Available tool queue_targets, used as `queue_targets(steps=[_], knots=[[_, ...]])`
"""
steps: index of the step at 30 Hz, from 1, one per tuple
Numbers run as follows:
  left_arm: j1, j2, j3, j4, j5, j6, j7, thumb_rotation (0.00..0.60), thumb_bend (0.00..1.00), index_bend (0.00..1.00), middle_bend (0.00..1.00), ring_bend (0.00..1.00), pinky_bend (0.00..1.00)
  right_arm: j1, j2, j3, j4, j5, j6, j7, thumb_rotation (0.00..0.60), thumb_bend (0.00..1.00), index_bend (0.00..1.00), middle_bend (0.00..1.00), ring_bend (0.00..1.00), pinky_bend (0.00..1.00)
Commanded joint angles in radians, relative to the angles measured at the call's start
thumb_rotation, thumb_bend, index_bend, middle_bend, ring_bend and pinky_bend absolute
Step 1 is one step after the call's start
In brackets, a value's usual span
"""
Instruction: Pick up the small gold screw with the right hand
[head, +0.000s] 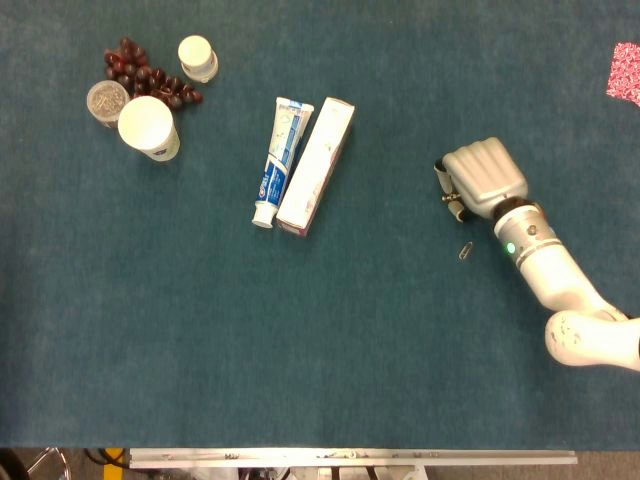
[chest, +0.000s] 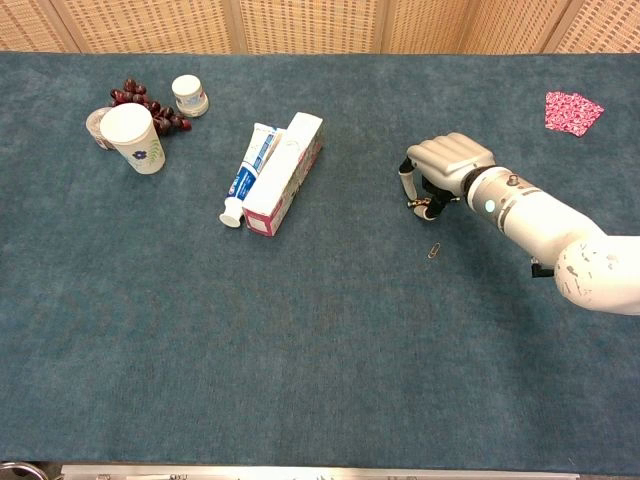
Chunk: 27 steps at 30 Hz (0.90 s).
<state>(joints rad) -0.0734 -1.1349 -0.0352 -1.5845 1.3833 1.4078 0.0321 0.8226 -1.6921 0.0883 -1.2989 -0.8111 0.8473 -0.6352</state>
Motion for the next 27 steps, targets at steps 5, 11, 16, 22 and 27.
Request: queue_targets(steps=[5,11,16,22,27], knots=[[0.000,0.000,-0.001,0.003,0.000,-0.001,-0.002,0.600,0.26,0.04,0.12,0.15,0.09,-0.001,0.004,0.001,-0.006,0.004,0.003,0.003,0.600,0.31,0.58,1.00,1.00,1.00],[0.002,0.000,-0.001,0.002,0.001,0.002,-0.003,0.600,0.26,0.04,0.12,0.15,0.09,-0.006,0.021,0.004,-0.024,0.005,0.003,0.022,0.600,0.32,0.59,1.00,1.00,1.00],[0.003,0.001,-0.001,-0.002,0.002,0.004,0.002,0.600,0.26,0.04,0.12,0.15,0.09,-0.025,0.052,0.014,-0.062,-0.017,0.014,0.073,0.600,0.35,0.60,1.00,1.00,1.00],[0.006,0.005,-0.001,-0.015,0.005,0.010,0.011,0.600,0.26,0.04,0.12,0.15,0.09,-0.060,0.124,0.025,-0.152,-0.085,0.026,0.177,0.600,0.35,0.62,1.00,1.00,1.00],[0.006,0.011,0.001,-0.031,0.011,0.013,0.021,0.600,0.26,0.04,0.12,0.15,0.09,-0.095,0.188,0.018,-0.241,-0.172,0.046,0.261,0.600,0.35,0.63,1.00,1.00,1.00]])
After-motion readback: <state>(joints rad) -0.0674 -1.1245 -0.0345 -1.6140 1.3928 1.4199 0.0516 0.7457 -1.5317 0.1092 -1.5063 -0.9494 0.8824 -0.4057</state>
